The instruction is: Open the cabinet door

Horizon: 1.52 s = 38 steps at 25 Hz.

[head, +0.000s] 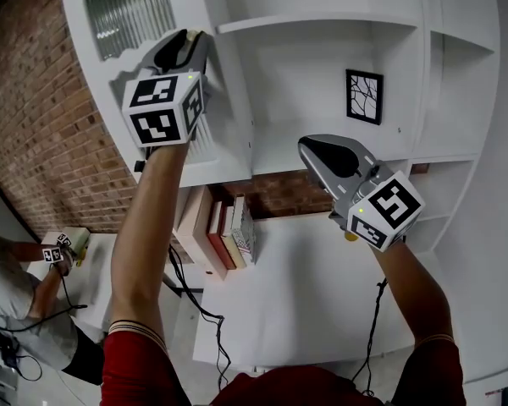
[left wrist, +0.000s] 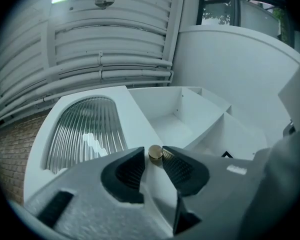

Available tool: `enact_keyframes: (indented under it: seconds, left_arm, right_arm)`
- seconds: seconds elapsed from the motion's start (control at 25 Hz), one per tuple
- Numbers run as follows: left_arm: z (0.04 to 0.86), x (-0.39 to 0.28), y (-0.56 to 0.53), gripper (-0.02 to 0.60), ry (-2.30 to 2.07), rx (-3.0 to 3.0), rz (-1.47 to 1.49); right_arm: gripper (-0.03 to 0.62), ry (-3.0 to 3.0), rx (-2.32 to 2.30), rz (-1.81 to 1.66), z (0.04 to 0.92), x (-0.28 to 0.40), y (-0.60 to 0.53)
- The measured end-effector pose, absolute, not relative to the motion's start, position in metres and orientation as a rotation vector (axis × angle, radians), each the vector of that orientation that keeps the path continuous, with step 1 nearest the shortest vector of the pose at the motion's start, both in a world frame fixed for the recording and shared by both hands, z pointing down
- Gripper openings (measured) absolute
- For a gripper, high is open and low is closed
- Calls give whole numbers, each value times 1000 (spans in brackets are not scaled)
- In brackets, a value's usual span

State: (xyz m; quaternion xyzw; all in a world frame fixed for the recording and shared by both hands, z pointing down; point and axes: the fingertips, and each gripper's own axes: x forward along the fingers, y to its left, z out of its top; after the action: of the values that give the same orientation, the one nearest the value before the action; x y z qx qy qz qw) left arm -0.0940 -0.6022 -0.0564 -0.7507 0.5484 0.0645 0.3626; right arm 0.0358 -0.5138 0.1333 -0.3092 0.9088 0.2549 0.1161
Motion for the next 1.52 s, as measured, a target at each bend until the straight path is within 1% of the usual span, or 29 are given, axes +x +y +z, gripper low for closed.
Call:
enact_keyframes:
  seconds: [0.04, 0.08, 0.4, 0.76, 1.16, 1.32, 1.52]
  left_arm:
    - [-56, -93, -602, 101, 1413, -1929, 161]
    - [-56, -92, -603, 83, 1415, -1927, 158]
    - [-56, -94, -592, 80, 1400, -1942, 196]
    - [-55, -101, -556, 77, 1358, -1999, 259]
    - [-56, -119, -510, 76, 1384, -2055, 310]
    - [-55, -130, -491, 76, 1371, -2093, 387]
    - [-58, -138, -467, 79, 1346, -2113, 387]
  right_arm:
    - [12, 2661, -912, 744, 134, 38, -514]
    - [12, 2659, -918, 740, 135, 40, -515]
    - [12, 2651, -922, 714, 139, 42, -508]
    - [12, 2644, -870, 732, 132, 39, -488]
    - [12, 2661, -718, 678, 138, 47, -474]
    - [12, 2646, -694, 670, 139, 44, -468]
    - [12, 2637, -678, 677, 133, 33, -456]
